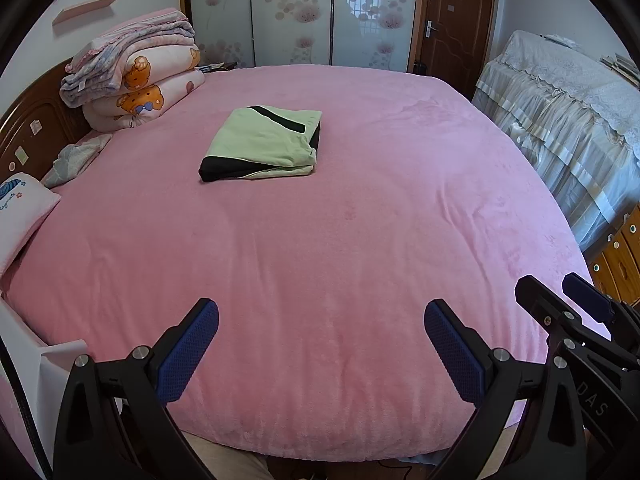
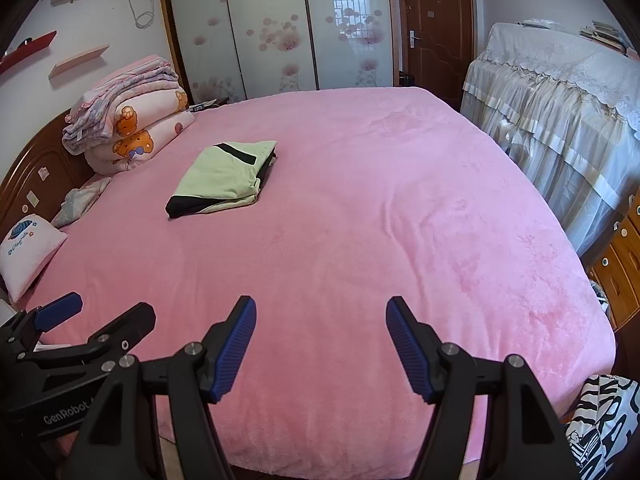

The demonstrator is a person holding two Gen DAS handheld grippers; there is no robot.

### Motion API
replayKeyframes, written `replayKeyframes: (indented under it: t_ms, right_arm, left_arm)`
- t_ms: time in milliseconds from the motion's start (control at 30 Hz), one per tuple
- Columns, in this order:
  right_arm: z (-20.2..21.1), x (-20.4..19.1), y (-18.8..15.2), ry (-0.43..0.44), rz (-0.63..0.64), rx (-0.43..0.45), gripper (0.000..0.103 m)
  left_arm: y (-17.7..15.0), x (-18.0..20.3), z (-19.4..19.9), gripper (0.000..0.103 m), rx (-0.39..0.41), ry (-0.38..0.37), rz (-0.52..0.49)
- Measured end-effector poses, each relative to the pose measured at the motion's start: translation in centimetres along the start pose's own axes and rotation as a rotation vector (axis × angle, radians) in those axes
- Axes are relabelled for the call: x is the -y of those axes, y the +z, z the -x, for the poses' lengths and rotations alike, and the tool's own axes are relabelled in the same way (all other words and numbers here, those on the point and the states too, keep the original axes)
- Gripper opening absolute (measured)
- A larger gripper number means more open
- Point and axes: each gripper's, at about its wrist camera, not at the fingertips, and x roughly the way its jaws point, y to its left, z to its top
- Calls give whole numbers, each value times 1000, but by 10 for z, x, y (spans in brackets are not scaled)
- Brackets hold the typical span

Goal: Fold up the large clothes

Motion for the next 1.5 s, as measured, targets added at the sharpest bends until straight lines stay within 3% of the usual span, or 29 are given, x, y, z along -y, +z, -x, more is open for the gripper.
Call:
replayKeyframes:
  t_ms: [1500]
  right_arm:
    - [-13, -5, -12, -20, -21, -22, 68]
  left_arm:
    - [-6, -1, -11, 102, -37, 20, -5]
